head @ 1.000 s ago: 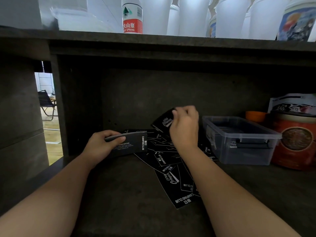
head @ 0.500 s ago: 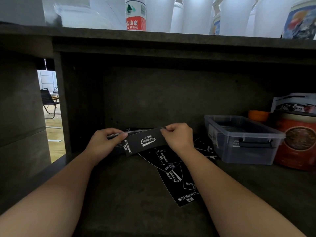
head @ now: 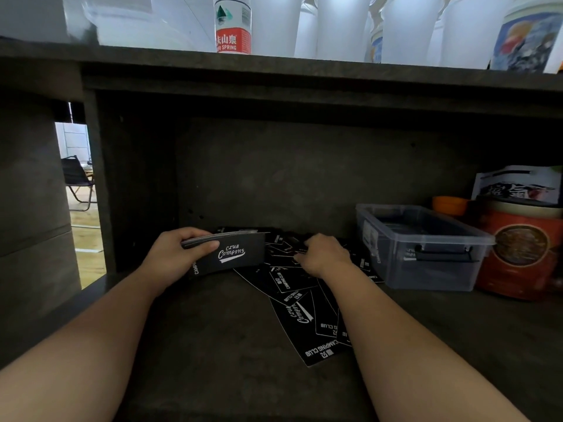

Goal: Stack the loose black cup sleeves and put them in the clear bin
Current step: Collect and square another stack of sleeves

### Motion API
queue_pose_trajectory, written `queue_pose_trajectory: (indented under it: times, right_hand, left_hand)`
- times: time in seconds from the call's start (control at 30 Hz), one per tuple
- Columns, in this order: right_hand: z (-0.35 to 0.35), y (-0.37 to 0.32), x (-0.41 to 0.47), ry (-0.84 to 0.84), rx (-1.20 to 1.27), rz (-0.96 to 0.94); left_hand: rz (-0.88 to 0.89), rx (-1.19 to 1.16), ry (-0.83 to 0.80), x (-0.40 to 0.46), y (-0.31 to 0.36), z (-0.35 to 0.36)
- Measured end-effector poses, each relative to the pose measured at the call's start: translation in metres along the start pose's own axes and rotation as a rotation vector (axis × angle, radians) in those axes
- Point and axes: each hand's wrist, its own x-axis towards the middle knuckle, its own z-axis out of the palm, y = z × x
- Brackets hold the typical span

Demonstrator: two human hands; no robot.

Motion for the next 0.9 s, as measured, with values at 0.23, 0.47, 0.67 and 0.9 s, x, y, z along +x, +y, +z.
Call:
queue_pose_trajectory:
  times: [0.23, 0.47, 0.67, 0.9]
  right_hand:
    - [-0.007, -0.003, -0.003, 0.102, 0.022, 0.011]
    - [-0.025, -0.013, -0.013, 0.662, 0.613, -0.005]
    - [-0.003, -0.014, -0.007, 0.227, 0.489, -0.145]
    - [0.005, -0.023, -0.011, 0.173, 0.489, -0.183]
  left_hand:
    - [-0.006, -0.050, 0.000, -0.003, 0.004, 0.001]
    - [-0.037, -0.064, -0.007, 0.001, -0.002, -0.001]
    - [-0.053, -0.094, 0.001, 0.000, -0.001, -0.001]
    - [-0.033, -0.042, 0.001, -0.004, 0.006, 0.000]
